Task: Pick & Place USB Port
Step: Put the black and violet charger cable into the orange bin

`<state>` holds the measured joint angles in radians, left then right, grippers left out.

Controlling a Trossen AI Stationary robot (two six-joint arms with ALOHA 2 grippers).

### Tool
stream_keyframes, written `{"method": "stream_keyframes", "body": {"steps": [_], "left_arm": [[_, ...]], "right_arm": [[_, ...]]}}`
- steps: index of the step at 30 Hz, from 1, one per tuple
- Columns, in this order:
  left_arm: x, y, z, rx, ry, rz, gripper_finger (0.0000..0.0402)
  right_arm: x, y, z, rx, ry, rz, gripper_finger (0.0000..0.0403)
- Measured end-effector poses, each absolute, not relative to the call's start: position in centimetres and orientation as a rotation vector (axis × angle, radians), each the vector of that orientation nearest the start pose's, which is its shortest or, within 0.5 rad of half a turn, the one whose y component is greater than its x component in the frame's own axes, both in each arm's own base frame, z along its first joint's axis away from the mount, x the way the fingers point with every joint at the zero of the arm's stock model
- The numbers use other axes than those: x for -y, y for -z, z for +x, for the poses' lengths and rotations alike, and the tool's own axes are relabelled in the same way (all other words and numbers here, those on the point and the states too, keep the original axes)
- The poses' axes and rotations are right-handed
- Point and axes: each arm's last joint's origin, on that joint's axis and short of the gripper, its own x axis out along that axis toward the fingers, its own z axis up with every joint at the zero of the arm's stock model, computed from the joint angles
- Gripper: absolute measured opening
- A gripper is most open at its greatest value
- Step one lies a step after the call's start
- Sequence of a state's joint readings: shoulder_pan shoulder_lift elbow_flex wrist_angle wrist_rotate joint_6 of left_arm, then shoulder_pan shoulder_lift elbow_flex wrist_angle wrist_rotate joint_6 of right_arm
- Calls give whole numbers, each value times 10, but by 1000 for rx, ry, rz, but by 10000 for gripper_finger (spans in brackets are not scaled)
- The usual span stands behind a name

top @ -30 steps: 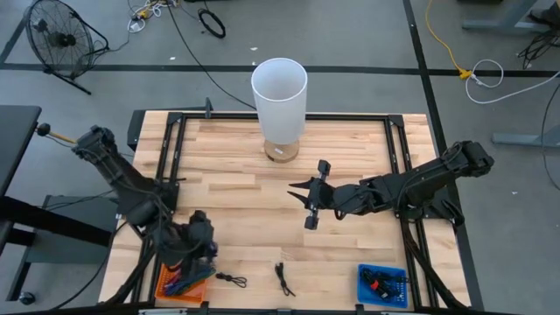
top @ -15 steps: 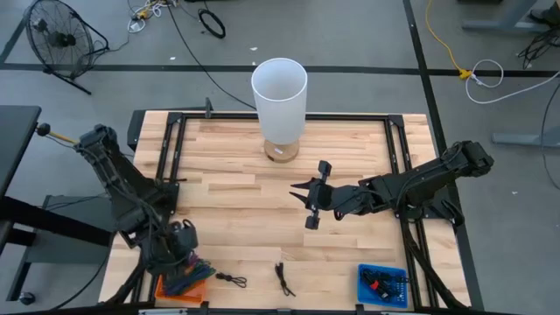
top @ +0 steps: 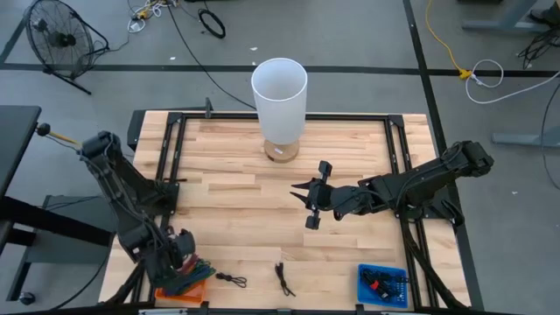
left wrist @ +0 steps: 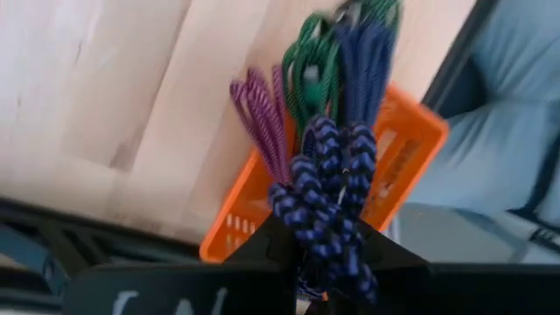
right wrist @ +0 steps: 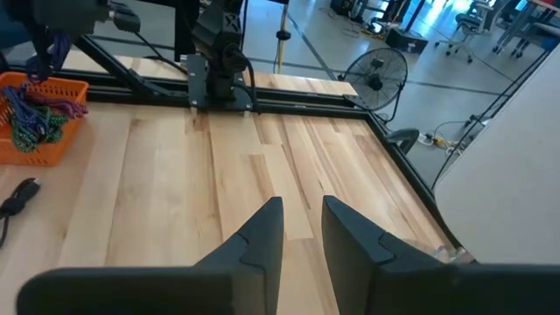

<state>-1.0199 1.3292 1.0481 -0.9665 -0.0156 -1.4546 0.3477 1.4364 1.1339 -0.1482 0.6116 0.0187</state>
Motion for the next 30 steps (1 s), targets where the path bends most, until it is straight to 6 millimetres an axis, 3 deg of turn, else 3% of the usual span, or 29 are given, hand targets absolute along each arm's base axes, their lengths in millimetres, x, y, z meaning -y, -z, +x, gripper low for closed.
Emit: {"method": "stream_keyframes", "body": {"steps": [10,19,30], "left_arm": [[215,-239,131,-1488,-137,-515,27],[225,-234,136,-1508,-89,-567,29],[226,-235,138,-1465,-91,-572,75]], "right_arm": [[-93,-309,305,-402,262,-192,82],[-93,-308,305,-411,262,-197,82],[-93,-307,304,-423,262,-203,82]]}}
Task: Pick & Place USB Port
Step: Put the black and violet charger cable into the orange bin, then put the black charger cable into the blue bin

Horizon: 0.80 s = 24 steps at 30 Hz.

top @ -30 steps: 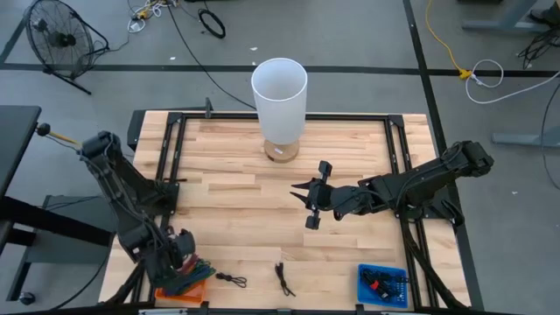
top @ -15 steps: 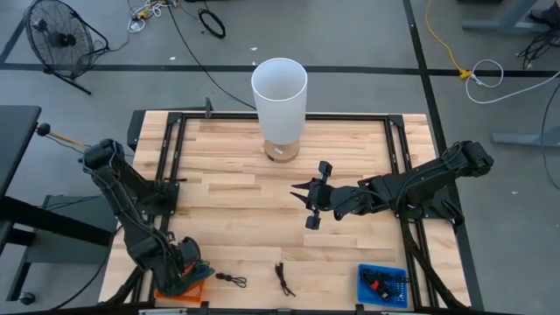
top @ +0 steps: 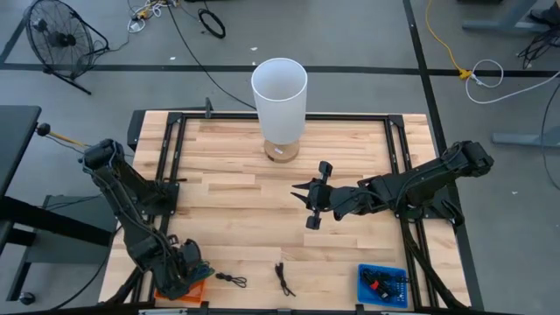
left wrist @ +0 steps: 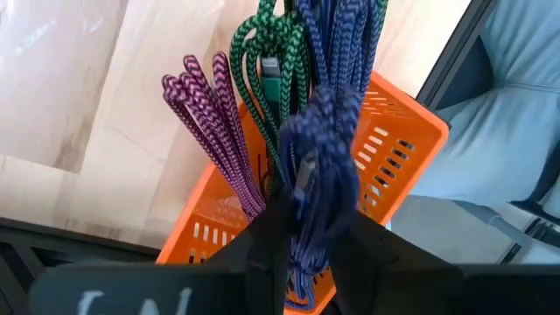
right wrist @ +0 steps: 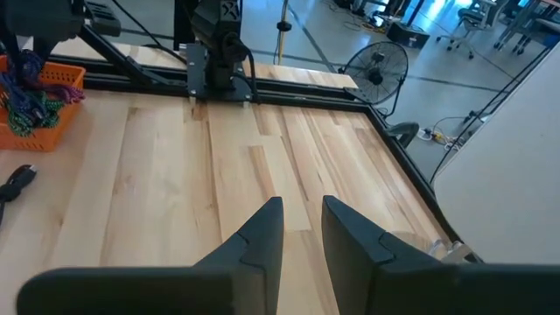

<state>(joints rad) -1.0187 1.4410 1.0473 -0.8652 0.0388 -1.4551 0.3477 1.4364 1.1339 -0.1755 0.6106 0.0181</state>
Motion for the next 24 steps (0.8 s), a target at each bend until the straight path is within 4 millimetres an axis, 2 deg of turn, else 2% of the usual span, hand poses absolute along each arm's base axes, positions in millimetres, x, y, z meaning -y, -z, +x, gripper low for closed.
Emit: {"method": "stream_keyframes", "body": {"steps": [6,13,24], "left_arm": [[226,-235,138,-1466,-86,-566,78],[224,-235,141,-1458,15,-455,69],[195,-247,169,-1360,61,-392,47]], "right_arm": [[-92,-307,304,-427,262,-204,82],[-92,-307,304,-426,265,-190,82],[-90,-307,305,-427,273,-186,82]]}}
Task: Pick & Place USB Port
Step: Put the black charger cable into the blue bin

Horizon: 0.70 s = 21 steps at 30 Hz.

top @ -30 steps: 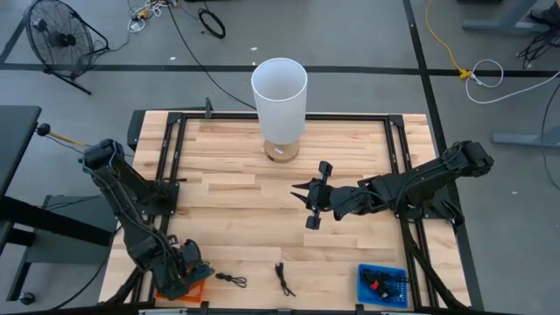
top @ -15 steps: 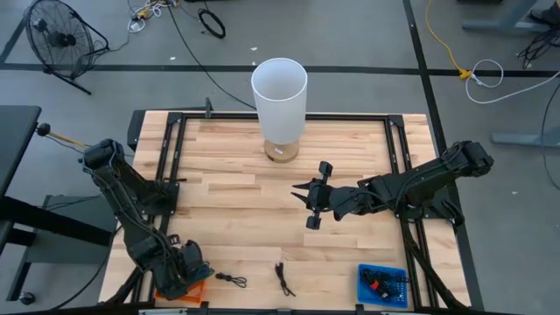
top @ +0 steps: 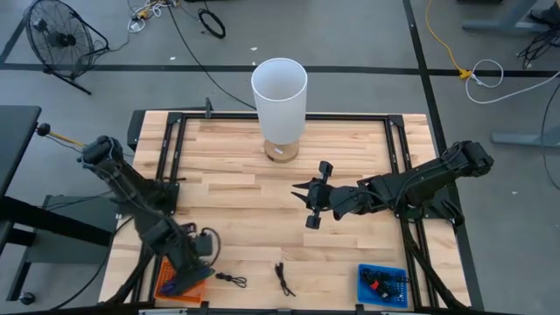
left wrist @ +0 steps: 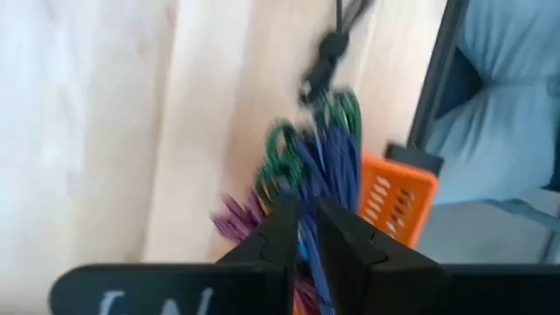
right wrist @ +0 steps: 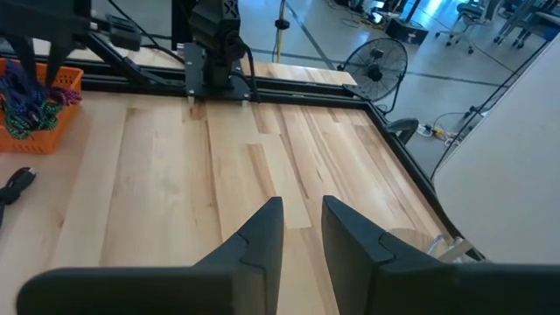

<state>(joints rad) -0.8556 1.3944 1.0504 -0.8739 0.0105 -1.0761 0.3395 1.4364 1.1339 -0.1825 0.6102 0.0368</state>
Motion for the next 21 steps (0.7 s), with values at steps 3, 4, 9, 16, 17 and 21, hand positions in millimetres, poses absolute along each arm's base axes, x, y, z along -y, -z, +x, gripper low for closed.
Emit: {"method": "stream_keyframes", "body": {"steps": [3,4,9,16,17,21], "left_arm": [[186,-247,180,-1328,81,-345,45],[183,-247,184,-1313,84,-335,45],[176,-251,202,-1218,160,-330,50],[187,-244,222,-1099,222,-302,70],[190,-240,226,-1097,229,-301,76],[199,-216,233,-1186,276,-248,99]], "right_arm": [[-90,-307,305,-428,272,-186,82],[-90,-307,305,-429,267,-185,82],[-90,-306,305,-437,250,-184,82],[-90,-305,304,-445,252,-181,82],[-90,-305,304,-445,251,-181,82],[-90,-298,304,-440,252,-178,82]]}}
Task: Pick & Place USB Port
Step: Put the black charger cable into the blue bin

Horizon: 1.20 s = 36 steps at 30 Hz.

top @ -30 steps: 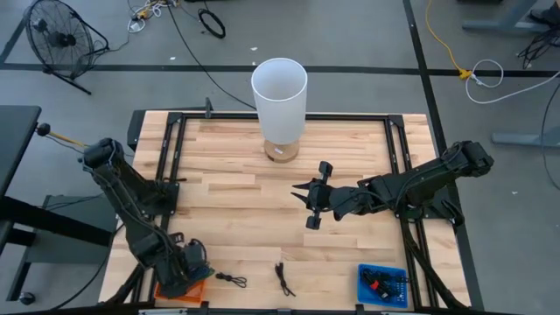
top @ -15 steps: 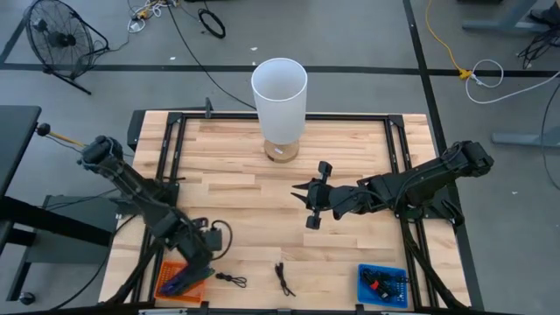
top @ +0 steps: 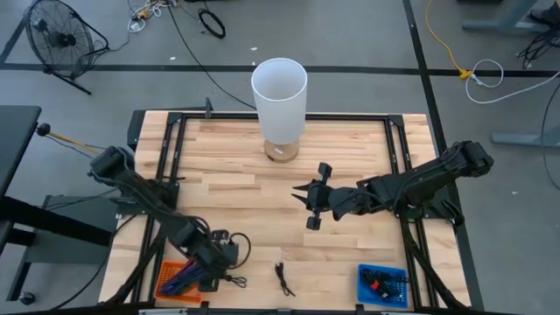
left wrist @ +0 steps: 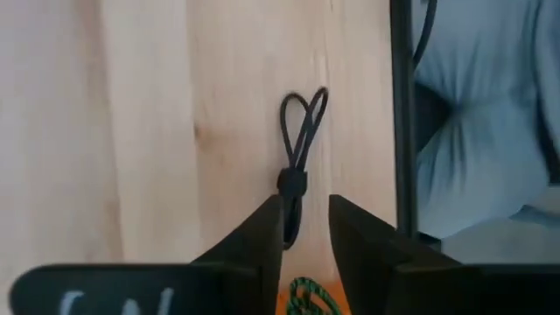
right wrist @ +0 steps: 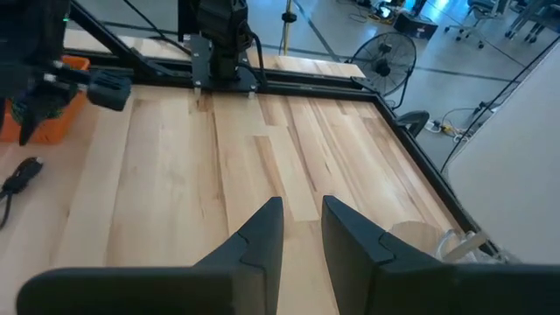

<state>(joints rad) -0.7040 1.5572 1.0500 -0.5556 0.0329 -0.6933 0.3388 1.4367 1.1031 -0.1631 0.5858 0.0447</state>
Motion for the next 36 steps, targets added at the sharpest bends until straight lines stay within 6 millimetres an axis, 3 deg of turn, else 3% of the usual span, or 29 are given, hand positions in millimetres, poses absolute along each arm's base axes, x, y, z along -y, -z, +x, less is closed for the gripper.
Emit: {"method": "stream_keyframes", "body": {"steps": [5,16,36], "left_arm": [[205,-197,242,-1232,288,-221,129],[210,-175,250,-1269,283,-206,188],[221,-150,258,-1275,291,-215,195]], "right_arm": [[-86,-286,304,-437,260,-187,82],[-83,-287,306,-421,272,-162,82],[-83,-287,306,-426,272,-165,82]]}}
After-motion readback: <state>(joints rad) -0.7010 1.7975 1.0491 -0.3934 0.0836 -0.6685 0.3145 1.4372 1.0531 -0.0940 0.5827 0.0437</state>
